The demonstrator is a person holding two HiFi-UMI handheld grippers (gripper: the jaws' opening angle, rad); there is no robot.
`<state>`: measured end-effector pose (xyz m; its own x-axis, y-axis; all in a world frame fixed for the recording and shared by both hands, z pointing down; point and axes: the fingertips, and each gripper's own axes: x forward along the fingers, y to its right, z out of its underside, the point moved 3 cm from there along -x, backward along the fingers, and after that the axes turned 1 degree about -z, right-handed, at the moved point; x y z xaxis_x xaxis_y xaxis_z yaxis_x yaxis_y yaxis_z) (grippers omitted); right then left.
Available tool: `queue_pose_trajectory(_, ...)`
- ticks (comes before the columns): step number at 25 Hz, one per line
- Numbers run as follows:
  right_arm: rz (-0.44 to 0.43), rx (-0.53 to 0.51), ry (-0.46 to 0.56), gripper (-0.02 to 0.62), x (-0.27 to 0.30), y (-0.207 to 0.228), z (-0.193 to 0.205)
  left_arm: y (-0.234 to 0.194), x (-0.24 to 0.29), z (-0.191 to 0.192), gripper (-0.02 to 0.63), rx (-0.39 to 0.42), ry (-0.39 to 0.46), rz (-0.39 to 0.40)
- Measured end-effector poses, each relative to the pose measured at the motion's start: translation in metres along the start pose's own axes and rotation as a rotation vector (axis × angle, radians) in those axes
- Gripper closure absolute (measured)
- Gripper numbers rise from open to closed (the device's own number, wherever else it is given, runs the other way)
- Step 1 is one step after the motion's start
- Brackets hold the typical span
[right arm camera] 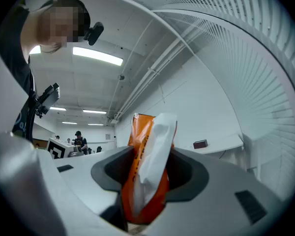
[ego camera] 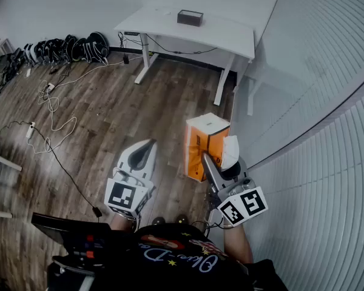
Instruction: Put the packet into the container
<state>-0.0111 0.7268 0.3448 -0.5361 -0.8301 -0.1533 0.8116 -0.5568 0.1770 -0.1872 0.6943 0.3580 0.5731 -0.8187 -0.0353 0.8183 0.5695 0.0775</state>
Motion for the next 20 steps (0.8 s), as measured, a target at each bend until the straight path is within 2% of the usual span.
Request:
queue_pose_trajectory(9,-0.007,0.01,-0.018,0.396,-0.0002,-0.0044,0.0079,0.0006,-0.0114,0.0099,0.597,0.026,-0.047,0.004)
queue_pose_trajectory(14,-0.027,0.028,0.007,0.396,0.0048,-0.0026,0.0051,-0.0078,-0.0069,0.0089,0.597,0.024,-0.027,-0.013)
queue_pose_trajectory(17,-0.031,0.039,0.014,0.396,0.0021,-0.0035,0.0042,-0.0049,-0.0051,0.0059,0.597,0.034,-0.025,0.008)
queue_pose_trajectory(20,-0.011,-0.001,0.016,0.397,-0.0014,-0.0041,0.003,0.0002,-0.0021,0.0029,0.597,0.03,-0.005,0.028)
